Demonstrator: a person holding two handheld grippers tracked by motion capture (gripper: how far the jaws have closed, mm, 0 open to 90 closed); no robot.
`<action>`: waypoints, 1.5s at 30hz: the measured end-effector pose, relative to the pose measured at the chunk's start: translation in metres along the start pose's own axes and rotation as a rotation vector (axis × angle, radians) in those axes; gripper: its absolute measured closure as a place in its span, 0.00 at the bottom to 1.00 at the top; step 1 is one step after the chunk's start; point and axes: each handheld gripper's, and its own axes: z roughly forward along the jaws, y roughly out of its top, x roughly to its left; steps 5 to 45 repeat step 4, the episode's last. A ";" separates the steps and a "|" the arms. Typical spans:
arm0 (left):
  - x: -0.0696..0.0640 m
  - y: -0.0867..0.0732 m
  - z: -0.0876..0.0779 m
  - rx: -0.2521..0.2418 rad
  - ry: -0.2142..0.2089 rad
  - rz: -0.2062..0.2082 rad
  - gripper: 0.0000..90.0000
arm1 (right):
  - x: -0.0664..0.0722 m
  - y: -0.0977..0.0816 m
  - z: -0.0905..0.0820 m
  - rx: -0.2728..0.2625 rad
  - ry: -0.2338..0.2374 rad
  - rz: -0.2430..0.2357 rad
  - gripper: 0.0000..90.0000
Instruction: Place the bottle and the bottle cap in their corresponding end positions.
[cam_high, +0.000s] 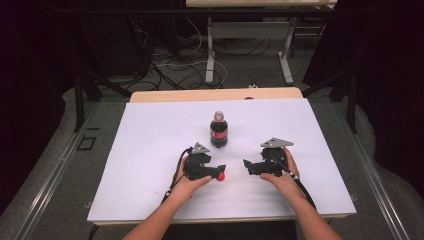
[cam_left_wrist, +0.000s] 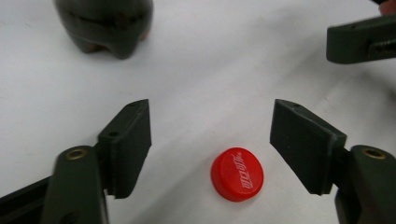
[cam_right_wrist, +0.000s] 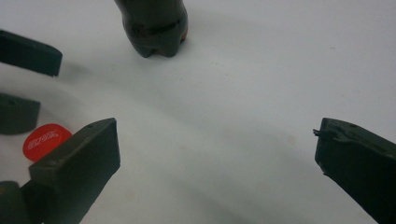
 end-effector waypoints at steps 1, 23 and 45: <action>0.004 0.002 -0.005 -0.001 0.007 0.007 0.27 | 0.000 0.000 -0.001 0.000 0.001 -0.003 0.00; 0.014 0.004 -0.020 -0.052 0.018 -0.004 0.26 | -0.001 -0.001 -0.003 -0.005 -0.005 -0.002 0.00; 0.014 0.004 -0.020 -0.052 0.018 -0.004 0.26 | -0.001 -0.001 -0.003 -0.005 -0.005 -0.002 0.00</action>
